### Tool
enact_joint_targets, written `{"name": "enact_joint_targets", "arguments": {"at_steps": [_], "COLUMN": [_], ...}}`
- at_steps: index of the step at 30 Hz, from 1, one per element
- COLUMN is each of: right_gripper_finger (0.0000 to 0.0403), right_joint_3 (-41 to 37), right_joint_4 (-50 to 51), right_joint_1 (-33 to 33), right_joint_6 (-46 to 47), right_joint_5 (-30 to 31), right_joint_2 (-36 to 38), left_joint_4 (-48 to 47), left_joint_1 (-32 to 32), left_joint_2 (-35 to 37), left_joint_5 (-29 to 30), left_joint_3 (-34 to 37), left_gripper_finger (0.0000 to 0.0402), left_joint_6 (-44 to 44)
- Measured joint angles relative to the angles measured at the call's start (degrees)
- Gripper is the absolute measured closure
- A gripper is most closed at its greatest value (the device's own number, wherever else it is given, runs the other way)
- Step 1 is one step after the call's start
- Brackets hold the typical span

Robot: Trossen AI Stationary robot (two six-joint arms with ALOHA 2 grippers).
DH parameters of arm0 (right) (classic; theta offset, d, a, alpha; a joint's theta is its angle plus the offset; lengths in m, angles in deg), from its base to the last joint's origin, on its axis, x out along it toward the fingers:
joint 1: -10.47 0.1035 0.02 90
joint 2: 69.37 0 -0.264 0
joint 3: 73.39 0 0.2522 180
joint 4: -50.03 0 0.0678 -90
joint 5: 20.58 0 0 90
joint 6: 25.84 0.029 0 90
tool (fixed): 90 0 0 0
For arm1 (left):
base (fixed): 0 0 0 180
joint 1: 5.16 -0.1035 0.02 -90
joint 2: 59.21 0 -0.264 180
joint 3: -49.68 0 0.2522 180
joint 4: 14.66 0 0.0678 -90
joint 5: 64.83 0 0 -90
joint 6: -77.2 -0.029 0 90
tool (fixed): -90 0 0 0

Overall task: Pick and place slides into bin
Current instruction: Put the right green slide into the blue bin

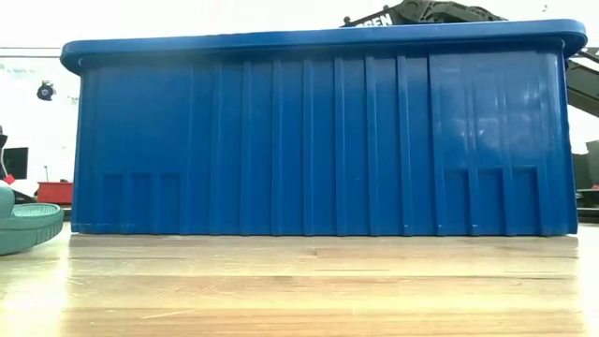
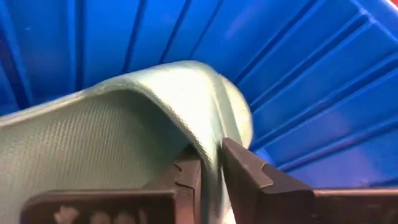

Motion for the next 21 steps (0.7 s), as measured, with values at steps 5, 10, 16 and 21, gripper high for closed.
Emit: {"name": "enact_joint_targets", "arguments": {"at_steps": [5, 10, 16, 21], "right_gripper_finger": [0.0314, 0.0252, 0.0200, 0.0182], "right_joint_3": [0.0, 0.0, 0.0, 0.0], "right_joint_4": [0.5, 0.5, 0.5, 0.6], "right_joint_1": [0.2, 0.2, 0.1, 0.3], "right_joint_6": [0.4, 2.3, 3.4, 4.8], "right_joint_5": [-1.3, -2.0, -3.6, -3.6], "right_joint_2": [0.0, 0.0, 0.1, 0.1], "left_joint_4": [0.0, 0.0, 0.0, 0.0], "left_joint_1": [0.0, 0.0, 0.0, 0.0], "left_joint_2": [0.0, 0.0, 0.0, 0.0], "left_joint_5": [0.0, 0.0, 0.0, 0.0], "left_joint_3": [0.0, 0.0, 0.0, 0.0], "left_gripper_finger": [0.0230, 0.0230, 0.0230, 0.0230], "left_joint_6": [0.0, 0.0, 0.0, 0.0]}}
